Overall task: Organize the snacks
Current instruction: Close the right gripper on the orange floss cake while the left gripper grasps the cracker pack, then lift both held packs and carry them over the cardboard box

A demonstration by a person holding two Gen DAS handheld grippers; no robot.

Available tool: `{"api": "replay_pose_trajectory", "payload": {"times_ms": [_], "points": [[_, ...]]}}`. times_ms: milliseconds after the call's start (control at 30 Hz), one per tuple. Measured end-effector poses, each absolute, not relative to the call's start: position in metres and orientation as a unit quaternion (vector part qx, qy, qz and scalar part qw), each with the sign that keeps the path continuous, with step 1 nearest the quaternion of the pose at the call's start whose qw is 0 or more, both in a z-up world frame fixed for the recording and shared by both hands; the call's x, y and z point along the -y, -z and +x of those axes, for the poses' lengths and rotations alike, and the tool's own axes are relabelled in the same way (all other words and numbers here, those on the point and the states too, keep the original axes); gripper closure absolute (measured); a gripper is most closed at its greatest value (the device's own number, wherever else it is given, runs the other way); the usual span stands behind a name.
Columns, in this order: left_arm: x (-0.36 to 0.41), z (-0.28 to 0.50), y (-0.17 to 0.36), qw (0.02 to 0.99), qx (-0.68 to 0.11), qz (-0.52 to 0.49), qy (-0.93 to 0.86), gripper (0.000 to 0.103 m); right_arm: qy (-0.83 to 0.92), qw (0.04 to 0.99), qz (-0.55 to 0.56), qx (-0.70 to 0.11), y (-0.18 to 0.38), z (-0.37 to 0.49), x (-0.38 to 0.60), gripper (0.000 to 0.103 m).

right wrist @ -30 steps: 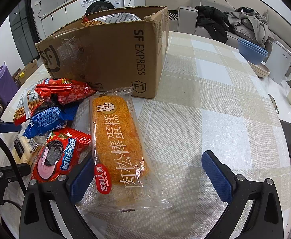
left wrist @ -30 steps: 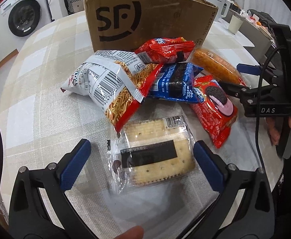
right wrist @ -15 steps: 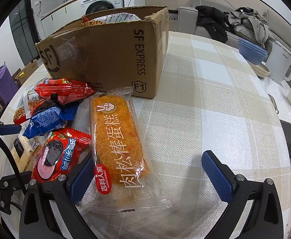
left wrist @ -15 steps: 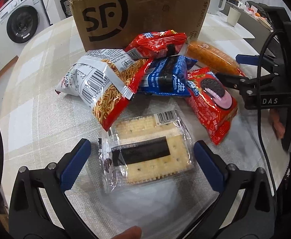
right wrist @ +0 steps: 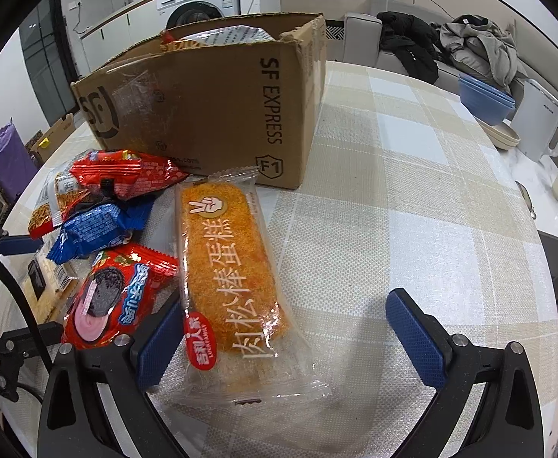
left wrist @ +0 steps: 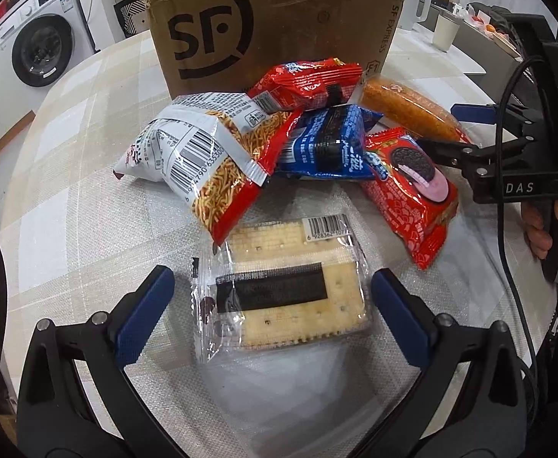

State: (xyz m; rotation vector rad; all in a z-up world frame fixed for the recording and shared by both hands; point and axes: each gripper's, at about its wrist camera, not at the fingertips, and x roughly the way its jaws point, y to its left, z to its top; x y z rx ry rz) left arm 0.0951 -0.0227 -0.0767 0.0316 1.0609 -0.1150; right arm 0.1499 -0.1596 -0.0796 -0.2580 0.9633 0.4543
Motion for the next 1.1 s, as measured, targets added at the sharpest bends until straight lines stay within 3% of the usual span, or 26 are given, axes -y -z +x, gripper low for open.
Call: {"api": "replay_pose_trajectory", "payload": {"times_ms": [233, 333, 567, 867, 1100], "points": [[0.021, 0.086, 0.076, 0.863, -0.502, 0.016, 0.056, 0.000, -0.261, 0.852, -0.116, -0.438, 0.072, 0.137, 0.154, 0.055], [0.021, 0.085, 0.076, 0.864, -0.501, 0.016, 0.057, 0.000, -0.274, 0.850, -0.093, -0.440, 0.070, 0.136, 0.156, 0.064], [0.021, 0.083, 0.075, 0.863, -0.501, 0.015, 0.059, 0.002, -0.292, 0.851, -0.077, -0.429, 0.061, 0.132, 0.159, 0.066], [0.038, 0.075, 0.063, 0.870, -0.485, 0.042, 0.085, 0.035, -0.288, 0.856, -0.070, -0.424, 0.052, 0.134, 0.165, 0.066], [0.047, 0.072, 0.056, 0.873, -0.475, 0.041, 0.098, 0.041, -0.295, 0.861, -0.069, -0.407, 0.042, 0.131, 0.168, 0.066]]}}
